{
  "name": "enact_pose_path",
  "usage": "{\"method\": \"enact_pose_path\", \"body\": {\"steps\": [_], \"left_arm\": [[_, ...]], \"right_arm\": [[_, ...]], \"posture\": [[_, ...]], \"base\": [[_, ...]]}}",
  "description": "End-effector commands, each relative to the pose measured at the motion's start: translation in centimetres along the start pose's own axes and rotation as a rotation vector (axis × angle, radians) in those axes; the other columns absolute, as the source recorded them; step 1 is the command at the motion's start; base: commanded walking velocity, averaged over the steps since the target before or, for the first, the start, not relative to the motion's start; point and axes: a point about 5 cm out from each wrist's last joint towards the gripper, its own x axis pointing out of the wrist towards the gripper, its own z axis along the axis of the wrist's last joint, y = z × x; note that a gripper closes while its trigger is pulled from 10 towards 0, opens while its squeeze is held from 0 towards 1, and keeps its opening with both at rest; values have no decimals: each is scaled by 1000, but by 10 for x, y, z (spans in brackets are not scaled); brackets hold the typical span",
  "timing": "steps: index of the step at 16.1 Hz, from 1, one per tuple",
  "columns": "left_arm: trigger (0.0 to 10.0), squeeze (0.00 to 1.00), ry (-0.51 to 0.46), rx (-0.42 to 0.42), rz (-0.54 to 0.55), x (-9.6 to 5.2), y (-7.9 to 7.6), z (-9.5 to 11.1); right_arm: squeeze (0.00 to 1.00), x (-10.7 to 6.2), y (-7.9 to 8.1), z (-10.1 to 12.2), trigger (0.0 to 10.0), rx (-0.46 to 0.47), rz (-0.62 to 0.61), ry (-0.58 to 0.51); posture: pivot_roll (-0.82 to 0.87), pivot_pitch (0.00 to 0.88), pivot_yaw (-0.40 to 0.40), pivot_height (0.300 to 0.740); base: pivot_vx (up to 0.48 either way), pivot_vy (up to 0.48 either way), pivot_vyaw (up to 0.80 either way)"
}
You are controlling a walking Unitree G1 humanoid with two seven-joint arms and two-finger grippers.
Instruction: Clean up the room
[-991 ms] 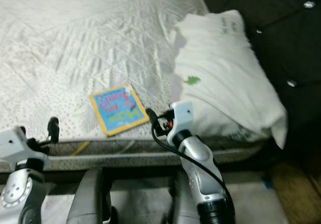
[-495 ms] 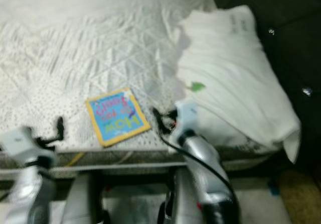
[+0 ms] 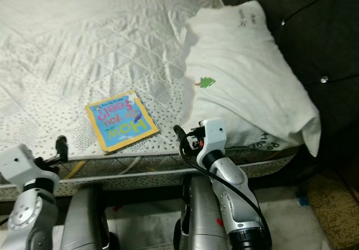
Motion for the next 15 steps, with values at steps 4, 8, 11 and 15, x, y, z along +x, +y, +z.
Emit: {"method": "enact_pose_path", "body": {"steps": [4,8,11,15], "left_arm": [[10000,0,87,-74,33,13,20,-6],[10000,0,202,-208,-111,35,5,-12],[10000,0,266,-255,-231,48,-11,-19],[10000,0,335,-306,-232,53,-13,-29]], "right_arm": [[0,-5,-8,1,10000,-11,-37,7],[0,-9,-18,3,10000,-38,-68,13],[0,-12,-16,7,10000,-8,-29,12],[0,-26,3,2,10000,-1,228,85]], "posture": [[-63,193,-87,498],[-86,197,-100,498],[-105,196,-100,498],[-122,195,-94,498]], "base": [[0,0,0],[0,0,0],[0,0,0],[0,0,0]]}}
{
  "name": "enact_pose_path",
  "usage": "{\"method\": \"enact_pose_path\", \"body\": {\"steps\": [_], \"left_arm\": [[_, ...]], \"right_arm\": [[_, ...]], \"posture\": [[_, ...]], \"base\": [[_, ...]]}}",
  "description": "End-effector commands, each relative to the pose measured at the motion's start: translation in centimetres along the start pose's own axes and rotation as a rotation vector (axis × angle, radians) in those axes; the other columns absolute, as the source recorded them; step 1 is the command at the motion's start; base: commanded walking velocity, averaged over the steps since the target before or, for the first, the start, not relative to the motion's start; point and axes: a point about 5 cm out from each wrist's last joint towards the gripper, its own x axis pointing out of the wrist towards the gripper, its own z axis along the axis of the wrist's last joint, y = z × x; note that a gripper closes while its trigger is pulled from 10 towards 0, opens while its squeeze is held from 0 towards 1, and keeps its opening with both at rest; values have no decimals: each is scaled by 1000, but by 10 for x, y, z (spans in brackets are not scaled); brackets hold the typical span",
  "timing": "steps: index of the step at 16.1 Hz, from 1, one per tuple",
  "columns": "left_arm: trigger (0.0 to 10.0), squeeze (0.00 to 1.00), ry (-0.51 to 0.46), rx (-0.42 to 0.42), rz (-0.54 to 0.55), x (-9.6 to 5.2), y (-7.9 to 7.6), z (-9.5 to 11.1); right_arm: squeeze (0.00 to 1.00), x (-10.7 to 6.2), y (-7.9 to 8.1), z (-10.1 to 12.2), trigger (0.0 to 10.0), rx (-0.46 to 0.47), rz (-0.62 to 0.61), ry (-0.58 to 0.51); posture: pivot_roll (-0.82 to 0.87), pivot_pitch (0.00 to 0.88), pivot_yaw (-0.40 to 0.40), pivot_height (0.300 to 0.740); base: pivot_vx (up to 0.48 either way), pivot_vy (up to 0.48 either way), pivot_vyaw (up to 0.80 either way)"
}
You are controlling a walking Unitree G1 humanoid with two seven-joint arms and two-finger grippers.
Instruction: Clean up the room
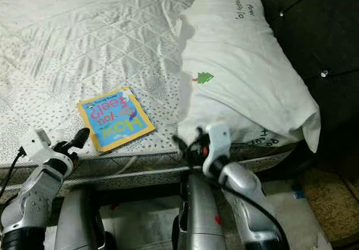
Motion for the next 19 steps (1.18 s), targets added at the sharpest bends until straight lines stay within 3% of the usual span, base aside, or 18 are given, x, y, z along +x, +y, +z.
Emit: {"method": "enact_pose_path", "body": {"steps": [1,3,6,8,14,17,18,19], "left_arm": [[10000,0,48,-41,11,-1,6,-10],[10000,0,104,-86,-34,2,10,-14],[10000,0,141,-149,-99,6,11,-13],[10000,0,182,-208,-150,11,9,-16],[10000,0,330,-271,-251,27,3,-20],[10000,0,382,-230,-301,34,-12,-23],[10000,0,399,-144,-325,35,-22,-30],[10000,0,381,-135,-322,37,-25,-31]], "right_arm": [[0,-4,4,1,10000,4,48,14],[0,-20,13,-1,10000,36,188,73],[0,-34,16,1,10000,63,274,104],[0,-35,16,2,10000,56,274,108],[0,-29,14,11,10000,6,214,70],[0,-27,10,15,10000,-10,186,54],[0,-27,9,15,10000,-19,181,54],[0,-27,9,15,10000,-22,179,54]], "posture": [[-122,195,-94,498],[-125,198,-90,498],[-134,195,-86,498],[-142,193,-85,498],[-157,193,-86,498],[-168,194,-83,498],[-170,192,-82,498],[-170,192,-80,498]], "base": [[0,0,0],[0,0,0],[0,0,0],[0,0,0],[0,0,0],[0,0,0],[0,0,0],[0,0,0]]}}
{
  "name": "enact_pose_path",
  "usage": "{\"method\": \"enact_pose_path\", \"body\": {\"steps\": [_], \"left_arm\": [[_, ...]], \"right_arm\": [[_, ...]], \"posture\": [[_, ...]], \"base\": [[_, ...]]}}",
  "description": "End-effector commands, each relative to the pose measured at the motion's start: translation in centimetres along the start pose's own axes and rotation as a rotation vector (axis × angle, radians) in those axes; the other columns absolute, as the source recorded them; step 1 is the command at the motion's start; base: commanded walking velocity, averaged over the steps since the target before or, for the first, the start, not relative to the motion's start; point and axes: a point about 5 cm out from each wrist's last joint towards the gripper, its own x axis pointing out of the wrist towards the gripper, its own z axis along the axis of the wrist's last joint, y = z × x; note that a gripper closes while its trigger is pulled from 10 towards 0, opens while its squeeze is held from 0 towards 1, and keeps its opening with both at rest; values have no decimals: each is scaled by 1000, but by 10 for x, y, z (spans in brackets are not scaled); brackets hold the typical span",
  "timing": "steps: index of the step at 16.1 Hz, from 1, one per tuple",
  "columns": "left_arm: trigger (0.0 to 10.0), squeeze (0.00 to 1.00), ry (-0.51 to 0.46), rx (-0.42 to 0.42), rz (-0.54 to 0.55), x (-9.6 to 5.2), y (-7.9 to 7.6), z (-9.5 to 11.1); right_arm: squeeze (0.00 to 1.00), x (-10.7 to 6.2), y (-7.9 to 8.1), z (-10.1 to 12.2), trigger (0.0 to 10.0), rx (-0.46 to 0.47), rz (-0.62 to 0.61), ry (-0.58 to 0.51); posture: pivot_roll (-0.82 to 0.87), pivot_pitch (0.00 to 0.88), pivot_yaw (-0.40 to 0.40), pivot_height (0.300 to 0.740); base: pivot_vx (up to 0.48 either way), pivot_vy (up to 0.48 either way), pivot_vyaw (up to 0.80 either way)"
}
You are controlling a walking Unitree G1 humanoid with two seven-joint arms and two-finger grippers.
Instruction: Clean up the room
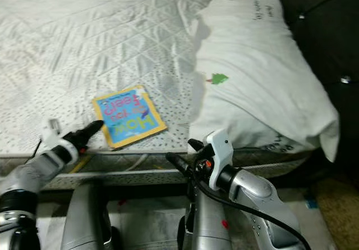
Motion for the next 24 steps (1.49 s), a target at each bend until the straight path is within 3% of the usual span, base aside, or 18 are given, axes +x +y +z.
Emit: {"method": "enact_pose_path", "body": {"steps": [1,4,6,10,11,12,13,16,24], "left_arm": [[10000,0,109,-20,-37,13,-14,-33],[10000,0,102,-20,-93,8,-31,-51],[10000,0,184,-38,-167,9,-40,-62],[10000,0,235,-58,-135,15,-37,-69],[7490,0,246,-116,-139,15,-34,-70],[7490,0,251,-140,-154,14,-35,-70],[0,0,245,-166,-146,14,-32,-67],[0,0,232,-222,-152,13,-27,-63],[0,0,268,-183,-116,8,-14,-60]], "right_arm": [[0,-2,-1,3,10000,-20,-9,-9],[0,1,-2,3,10000,-35,-20,-15],[0,5,-3,4,10000,-46,-31,-25],[0,5,-6,7,10000,-58,-53,-40],[0,4,-7,8,10000,-62,-70,-46],[0,4,-7,8,10000,-63,-74,-47],[0,3,-9,8,10000,-66,-83,-48],[0,2,-14,10,10000,-78,-113,-60],[0,4,-18,11,10000,-95,-148,-77]], "posture": [[-168,192,-80,498],[-158,191,-82,498],[-153,192,-84,498],[-158,189,-73,498],[-165,189,-69,498],[-165,189,-69,498],[-170,191,-68,498],[-170,191,-68,498],[-162,182,-68,498]], "base": [[0,0,0],[0,0,0],[0,0,0],[0,0,0],[0,0,0],[0,0,0],[0,0,0],[0,0,0],[0,0,0]]}}
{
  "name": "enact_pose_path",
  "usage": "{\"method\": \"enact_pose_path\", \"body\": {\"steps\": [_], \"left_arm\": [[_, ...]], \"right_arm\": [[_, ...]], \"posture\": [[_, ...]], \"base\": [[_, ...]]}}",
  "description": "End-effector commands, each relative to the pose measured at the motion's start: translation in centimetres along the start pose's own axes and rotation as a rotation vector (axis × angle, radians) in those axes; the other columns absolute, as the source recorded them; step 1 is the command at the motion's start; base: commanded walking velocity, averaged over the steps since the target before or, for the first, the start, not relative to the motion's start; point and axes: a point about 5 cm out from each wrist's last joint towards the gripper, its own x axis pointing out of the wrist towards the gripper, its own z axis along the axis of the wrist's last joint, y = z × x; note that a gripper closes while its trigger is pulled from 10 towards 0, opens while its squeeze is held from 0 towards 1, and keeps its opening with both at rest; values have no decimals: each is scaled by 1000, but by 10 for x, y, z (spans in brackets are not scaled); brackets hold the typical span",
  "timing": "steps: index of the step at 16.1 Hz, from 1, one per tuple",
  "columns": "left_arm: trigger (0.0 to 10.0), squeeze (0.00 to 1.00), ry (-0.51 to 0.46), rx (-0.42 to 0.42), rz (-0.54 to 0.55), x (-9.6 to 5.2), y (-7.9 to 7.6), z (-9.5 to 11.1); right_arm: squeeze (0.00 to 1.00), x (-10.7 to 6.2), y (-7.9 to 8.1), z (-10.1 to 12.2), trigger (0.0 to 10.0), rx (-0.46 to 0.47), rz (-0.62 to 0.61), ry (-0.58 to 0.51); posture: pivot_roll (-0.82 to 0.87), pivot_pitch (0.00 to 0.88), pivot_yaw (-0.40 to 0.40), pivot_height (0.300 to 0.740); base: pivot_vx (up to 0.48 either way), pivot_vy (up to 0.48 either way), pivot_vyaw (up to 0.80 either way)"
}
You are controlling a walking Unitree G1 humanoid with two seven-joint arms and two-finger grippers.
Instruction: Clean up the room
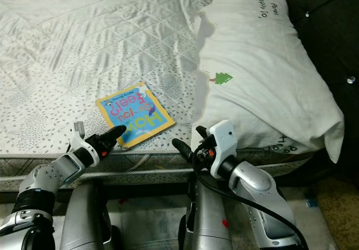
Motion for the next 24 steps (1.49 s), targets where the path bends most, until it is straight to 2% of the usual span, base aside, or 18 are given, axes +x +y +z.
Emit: {"method": "enact_pose_path", "body": {"steps": [1,9,13,16,21,24], "left_arm": [[0,0,123,-42,54,-2,13,-28],[0,0,137,-32,61,-4,17,-28],[0,0,176,-21,45,-6,17,-29],[0,0,253,-26,25,-17,20,-30],[0,0,415,72,14,-44,29,-31],[0,0,423,113,32,-52,32,-22]], "right_arm": [[0,-1,-5,0,10000,-2,-28,-6],[0,2,-5,0,10000,-5,-34,-16],[0,3,-5,0,10000,-5,-40,-22],[0,3,-6,1,10000,-7,-46,-25],[0,5,-8,0,10000,-8,-54,-29],[0,5,-8,1,10000,-8,-59,-33]], "posture": [[-162,182,-68,498],[-156,175,-66,498],[-154,169,-62,498],[-150,169,-57,498],[-136,171,-52,498],[-134,171,-50,498]], "base": [[0,0,0],[0,0,0],[0,0,0],[0,0,0],[0,0,0],[0,0,0]]}}
